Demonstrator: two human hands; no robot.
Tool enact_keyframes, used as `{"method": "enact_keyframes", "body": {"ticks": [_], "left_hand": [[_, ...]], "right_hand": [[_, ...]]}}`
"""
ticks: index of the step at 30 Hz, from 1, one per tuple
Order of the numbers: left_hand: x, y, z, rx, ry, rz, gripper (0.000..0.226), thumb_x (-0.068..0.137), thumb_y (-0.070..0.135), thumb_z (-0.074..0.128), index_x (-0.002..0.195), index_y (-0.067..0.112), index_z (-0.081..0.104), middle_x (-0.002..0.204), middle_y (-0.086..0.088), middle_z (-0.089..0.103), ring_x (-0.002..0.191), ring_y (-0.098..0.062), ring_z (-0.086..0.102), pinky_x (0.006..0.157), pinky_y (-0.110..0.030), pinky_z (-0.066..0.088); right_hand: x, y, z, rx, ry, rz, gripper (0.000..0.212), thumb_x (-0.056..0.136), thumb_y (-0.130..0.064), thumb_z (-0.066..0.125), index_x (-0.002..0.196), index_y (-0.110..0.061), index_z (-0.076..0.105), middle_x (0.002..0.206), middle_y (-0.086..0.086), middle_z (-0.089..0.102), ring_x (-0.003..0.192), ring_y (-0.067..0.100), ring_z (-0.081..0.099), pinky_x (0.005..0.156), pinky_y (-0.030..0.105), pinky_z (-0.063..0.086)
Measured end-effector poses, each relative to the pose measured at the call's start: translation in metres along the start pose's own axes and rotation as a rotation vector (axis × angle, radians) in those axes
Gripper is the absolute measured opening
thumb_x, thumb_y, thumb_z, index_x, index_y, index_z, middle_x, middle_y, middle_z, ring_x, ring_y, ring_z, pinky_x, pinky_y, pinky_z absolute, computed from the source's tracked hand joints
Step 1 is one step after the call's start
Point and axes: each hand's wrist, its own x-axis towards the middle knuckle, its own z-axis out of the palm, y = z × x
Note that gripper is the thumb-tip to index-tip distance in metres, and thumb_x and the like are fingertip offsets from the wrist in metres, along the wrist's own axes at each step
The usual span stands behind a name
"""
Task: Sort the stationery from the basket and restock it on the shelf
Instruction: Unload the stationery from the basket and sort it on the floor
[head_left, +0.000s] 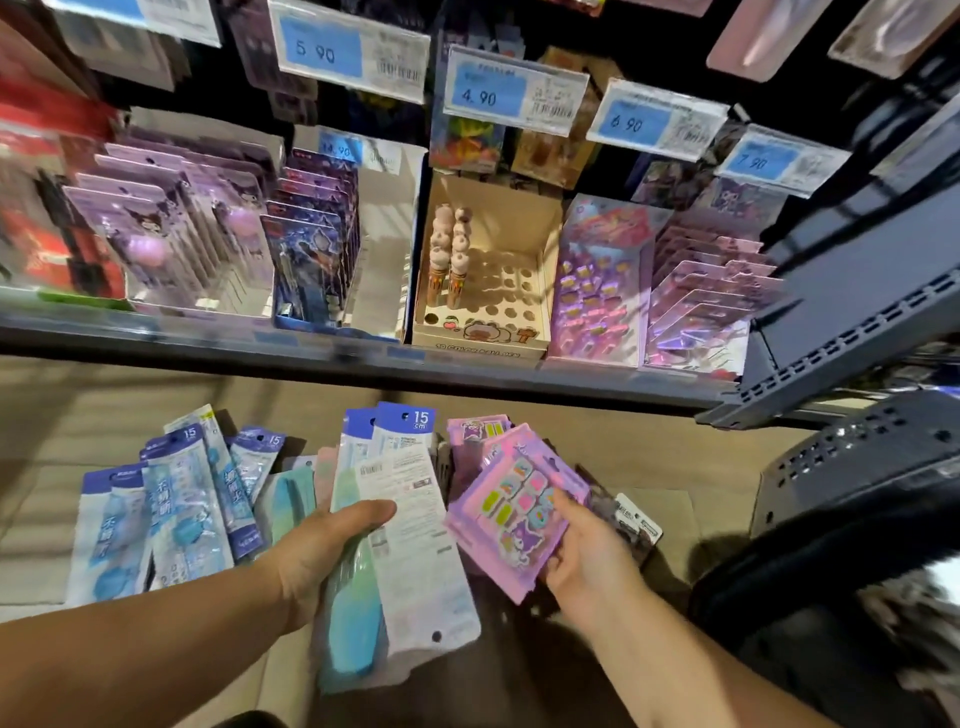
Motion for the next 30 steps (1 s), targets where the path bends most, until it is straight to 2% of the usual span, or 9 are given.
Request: {"method": "enact_keyframes", "body": {"ticks": [4, 6, 9, 11, 14, 18, 23, 26, 30], "left_hand": [[0.001, 0.004, -0.004, -0.011, 0.016, 0.025, 0.007, 0.094, 0.018, 0.059, 0.1, 0.015, 0.062, 0.074, -0.007, 0.075, 0.058, -0.021, 0.072, 0.056, -0.03, 0.052], [0.0, 0.003, -0.006, -0.016, 0.016, 0.033, 0.01, 0.093, 0.02, 0.06, 0.102, 0.015, 0.062, 0.077, -0.008, 0.076, 0.061, -0.022, 0.073, 0.057, -0.031, 0.052], [-0.002, 0.002, -0.011, -0.021, 0.029, 0.049, 0.019, 0.091, 0.024, 0.063, 0.109, 0.016, 0.061, 0.084, -0.01, 0.076, 0.074, -0.027, 0.073, 0.063, -0.037, 0.053], [-0.004, 0.001, -0.014, -0.022, 0.034, 0.069, 0.024, 0.09, 0.027, 0.065, 0.112, 0.017, 0.06, 0.087, -0.01, 0.076, 0.082, -0.03, 0.072, 0.064, -0.04, 0.054], [-0.01, 0.0, -0.016, -0.021, 0.021, 0.08, 0.03, 0.088, 0.028, 0.066, 0.115, 0.017, 0.06, 0.093, -0.012, 0.075, 0.086, -0.032, 0.072, 0.066, -0.042, 0.055], [-0.018, -0.002, -0.02, -0.02, 0.003, 0.095, 0.026, 0.088, 0.027, 0.066, 0.111, 0.017, 0.062, 0.091, -0.01, 0.076, 0.083, -0.029, 0.073, 0.064, -0.039, 0.055], [-0.025, -0.006, -0.026, -0.021, -0.008, 0.093, 0.025, 0.087, 0.028, 0.067, 0.11, 0.018, 0.062, 0.091, -0.01, 0.076, 0.087, -0.032, 0.073, 0.071, -0.045, 0.055], [-0.029, -0.006, -0.027, -0.024, -0.02, 0.087, 0.024, 0.088, 0.028, 0.066, 0.11, 0.018, 0.062, 0.09, -0.011, 0.076, 0.086, -0.032, 0.073, 0.072, -0.045, 0.055], [-0.032, -0.005, -0.028, -0.029, -0.028, 0.094, 0.023, 0.089, 0.028, 0.066, 0.109, 0.017, 0.062, 0.089, -0.01, 0.076, 0.082, -0.03, 0.074, 0.07, -0.043, 0.056]], "right_hand": [[0.027, -0.006, -0.008, -0.026, 0.12, -0.067, 0.025, 0.092, -0.02, 0.063, 0.114, -0.009, 0.065, 0.104, 0.013, 0.072, 0.089, 0.029, 0.067, 0.097, 0.047, 0.047], [0.039, -0.007, -0.01, -0.089, 0.167, -0.107, 0.022, 0.093, -0.019, 0.061, 0.113, -0.009, 0.064, 0.093, 0.01, 0.072, 0.075, 0.024, 0.066, 0.078, 0.039, 0.053], [0.056, -0.011, -0.01, -0.189, 0.234, -0.166, 0.026, 0.093, -0.013, 0.061, 0.118, -0.006, 0.058, 0.085, 0.009, 0.069, 0.059, 0.016, 0.064, 0.047, 0.023, 0.047], [0.065, -0.011, -0.008, -0.282, 0.272, -0.173, 0.03, 0.092, -0.013, 0.065, 0.119, -0.007, 0.053, 0.094, 0.014, 0.069, 0.061, 0.018, 0.063, 0.042, 0.02, 0.042], [0.076, -0.007, -0.007, -0.44, 0.323, -0.203, 0.041, 0.085, -0.015, 0.072, 0.117, -0.009, 0.048, 0.103, 0.02, 0.068, 0.073, 0.027, 0.063, 0.055, 0.031, 0.052], [0.073, -0.009, -0.01, -0.598, 0.439, -0.226, 0.052, 0.08, -0.015, 0.078, 0.108, -0.012, 0.035, 0.082, 0.01, 0.056, 0.084, 0.034, 0.067, 0.077, 0.044, 0.058], [0.062, -0.01, -0.007, -0.725, 0.51, -0.213, 0.055, 0.083, -0.021, 0.076, 0.107, -0.013, 0.026, 0.101, 0.019, 0.058, 0.077, 0.032, 0.061, 0.069, 0.037, 0.05], [0.053, -0.014, -0.001, -0.867, 0.584, -0.231, 0.058, 0.086, -0.029, 0.071, 0.122, -0.009, 0.03, 0.121, 0.023, 0.049, 0.095, 0.038, 0.058, 0.07, 0.034, 0.041], [0.036, -0.004, 0.011, -0.834, 0.547, -0.402, 0.041, 0.083, -0.034, 0.071, 0.104, -0.019, 0.039, 0.11, 0.014, 0.059, 0.093, 0.035, 0.062, 0.076, 0.04, 0.053]]}}
